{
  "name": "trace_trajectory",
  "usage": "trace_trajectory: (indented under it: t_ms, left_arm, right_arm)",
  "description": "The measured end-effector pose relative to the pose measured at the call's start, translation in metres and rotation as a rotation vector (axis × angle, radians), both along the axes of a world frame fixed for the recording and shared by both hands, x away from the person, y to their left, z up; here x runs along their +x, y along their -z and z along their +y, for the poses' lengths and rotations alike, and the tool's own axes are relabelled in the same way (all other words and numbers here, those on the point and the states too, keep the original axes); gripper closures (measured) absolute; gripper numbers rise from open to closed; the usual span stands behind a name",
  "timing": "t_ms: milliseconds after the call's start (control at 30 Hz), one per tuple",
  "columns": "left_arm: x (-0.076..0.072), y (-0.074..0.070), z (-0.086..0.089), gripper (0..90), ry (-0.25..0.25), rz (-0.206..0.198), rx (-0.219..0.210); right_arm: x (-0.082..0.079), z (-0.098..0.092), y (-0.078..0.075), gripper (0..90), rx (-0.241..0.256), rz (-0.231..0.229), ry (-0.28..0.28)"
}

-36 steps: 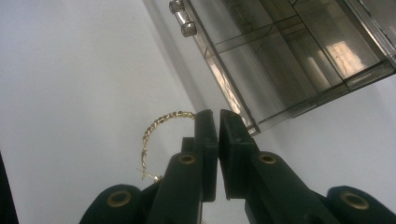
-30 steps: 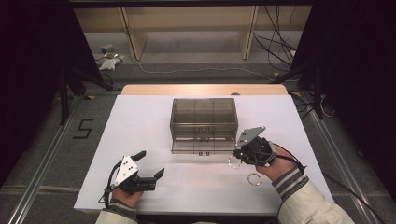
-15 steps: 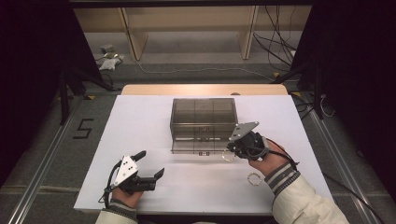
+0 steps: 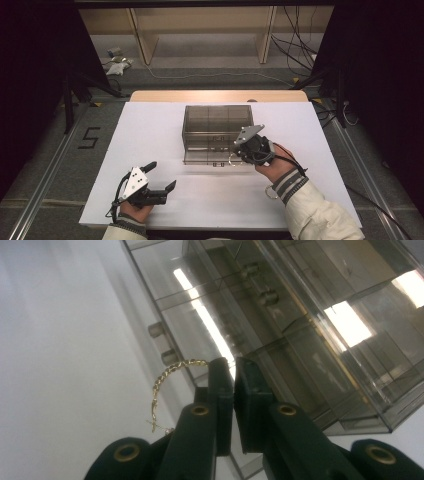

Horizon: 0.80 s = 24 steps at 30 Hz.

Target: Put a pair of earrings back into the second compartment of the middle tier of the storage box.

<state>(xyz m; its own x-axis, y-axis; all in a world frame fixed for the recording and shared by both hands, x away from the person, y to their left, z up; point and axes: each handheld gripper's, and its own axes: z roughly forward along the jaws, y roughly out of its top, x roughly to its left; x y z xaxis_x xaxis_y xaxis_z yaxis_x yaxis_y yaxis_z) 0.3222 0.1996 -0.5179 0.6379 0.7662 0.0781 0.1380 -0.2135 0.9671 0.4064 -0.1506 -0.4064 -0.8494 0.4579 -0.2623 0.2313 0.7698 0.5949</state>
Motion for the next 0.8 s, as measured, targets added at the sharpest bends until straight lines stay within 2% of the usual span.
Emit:
trace_trajectory:
  t_ms: [800]
  left_arm:
    - [0.0,0.0,0.0,7.3,0.004,0.0,0.0]
  right_arm:
    - [0.021,0.034,0.005,86.5,0.013,-0.011,0.044]
